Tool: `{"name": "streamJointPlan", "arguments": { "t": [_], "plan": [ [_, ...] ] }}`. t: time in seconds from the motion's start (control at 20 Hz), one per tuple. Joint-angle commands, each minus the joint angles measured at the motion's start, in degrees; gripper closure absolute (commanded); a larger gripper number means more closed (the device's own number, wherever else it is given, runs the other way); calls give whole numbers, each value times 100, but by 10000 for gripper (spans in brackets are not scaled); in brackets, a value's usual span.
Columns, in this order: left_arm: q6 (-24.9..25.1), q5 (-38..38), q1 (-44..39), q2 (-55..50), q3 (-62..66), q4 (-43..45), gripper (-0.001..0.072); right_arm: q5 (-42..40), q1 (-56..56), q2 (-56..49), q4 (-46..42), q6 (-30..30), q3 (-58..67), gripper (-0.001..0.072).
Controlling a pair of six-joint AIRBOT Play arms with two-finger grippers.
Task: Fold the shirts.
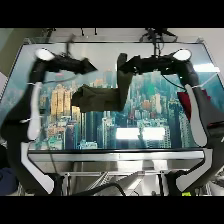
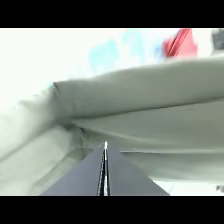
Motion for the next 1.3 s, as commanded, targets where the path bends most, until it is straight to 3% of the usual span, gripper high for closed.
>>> {"name": "streamJointPlan", "arguments": {
  "t": [0.0,0.15,0.3,0.35,0.4,0.45,0.55,0.65,0.8,1.05,1.15,1.25],
  "plan": [
    [59,-146,1344,1342,-358,-177,686,-1563,914,-428,227,-251,-2,686],
    [70,-256,2131,2037,-675,-168,686,-3123,2046,-1145,1419,-1440,0,686],
    [444,-310,2490,2535,-1270,-160,686,-4822,3040,-1969,2769,-2708,7,679],
    [518,-323,2546,2649,-1499,-157,686,-5128,3246,-2188,3257,-3010,7,587],
    [573,-323,2579,2741,-1746,-157,686,-5189,3342,-2332,3569,-3327,7,329],
    [643,-323,2583,2793,-1956,-146,686,-5077,3348,-2400,3611,-3534,4,169],
    [684,-321,2629,2828,-2282,-129,686,-4627,3136,-2337,3495,-3563,4,177],
    [704,-310,2632,2824,-2483,-127,686,-3851,2693,-2120,3154,-3488,4,278],
    [706,-367,2629,2824,-2564,-127,686,-2806,1827,-1674,1875,-2367,4,279],
    [706,-710,2629,2824,-2559,-129,686,-1005,326,-1038,-1419,721,4,274],
    [706,-791,2629,2824,-2559,-129,686,-516,-35,-1064,-2415,1617,-28,75],
    [704,-791,2629,2824,-2562,-127,686,-186,-162,-1233,-2863,1976,-39,75]
  ]
}}
